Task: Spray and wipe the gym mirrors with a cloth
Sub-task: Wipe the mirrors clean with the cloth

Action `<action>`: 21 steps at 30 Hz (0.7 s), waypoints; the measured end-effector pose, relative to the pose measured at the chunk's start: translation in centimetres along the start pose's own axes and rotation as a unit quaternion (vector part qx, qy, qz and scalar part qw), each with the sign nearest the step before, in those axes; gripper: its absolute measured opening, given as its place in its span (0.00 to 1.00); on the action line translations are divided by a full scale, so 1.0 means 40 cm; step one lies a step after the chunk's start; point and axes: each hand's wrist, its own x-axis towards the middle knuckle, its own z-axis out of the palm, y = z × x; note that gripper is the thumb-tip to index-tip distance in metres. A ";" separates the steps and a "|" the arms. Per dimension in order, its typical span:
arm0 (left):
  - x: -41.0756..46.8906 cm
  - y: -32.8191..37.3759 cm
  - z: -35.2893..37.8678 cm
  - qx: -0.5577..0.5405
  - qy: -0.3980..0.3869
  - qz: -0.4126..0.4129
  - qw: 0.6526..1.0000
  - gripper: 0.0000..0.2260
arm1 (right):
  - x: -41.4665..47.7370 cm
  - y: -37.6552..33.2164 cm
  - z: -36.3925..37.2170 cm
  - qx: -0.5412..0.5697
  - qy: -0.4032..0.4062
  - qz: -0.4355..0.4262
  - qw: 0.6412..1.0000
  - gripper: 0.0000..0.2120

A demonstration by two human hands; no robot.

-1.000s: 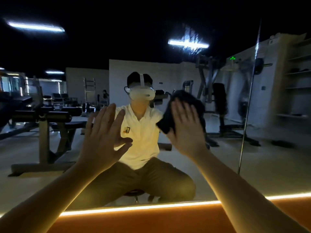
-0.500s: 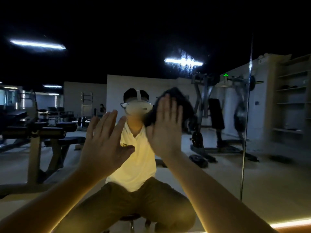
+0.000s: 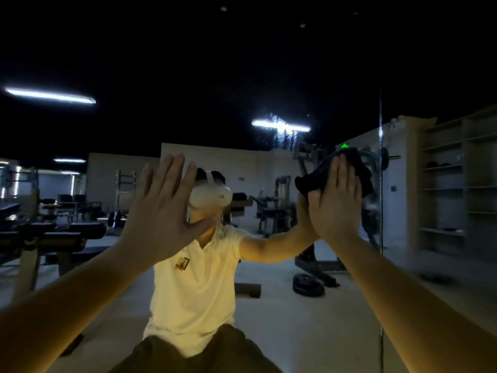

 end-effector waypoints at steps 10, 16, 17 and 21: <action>0.005 -0.025 -0.015 -0.013 0.020 0.019 1.000 0.45 | -0.008 -0.417 0.002 0.032 0.053 -0.232 0.971 0.35; 0.091 -0.051 -0.037 -0.014 0.056 -0.009 0.998 0.45 | 0.103 -0.235 -0.028 -0.022 0.019 -0.237 0.971 0.34; 0.105 -0.051 -0.027 -0.003 0.048 -0.013 0.999 0.46 | 0.130 -0.186 -0.035 -0.023 0.024 -0.188 0.982 0.35; 0.116 -0.051 0.003 0.020 0.042 -0.018 0.999 0.49 | 0.208 -0.090 -0.054 -0.020 0.032 -0.017 0.999 0.38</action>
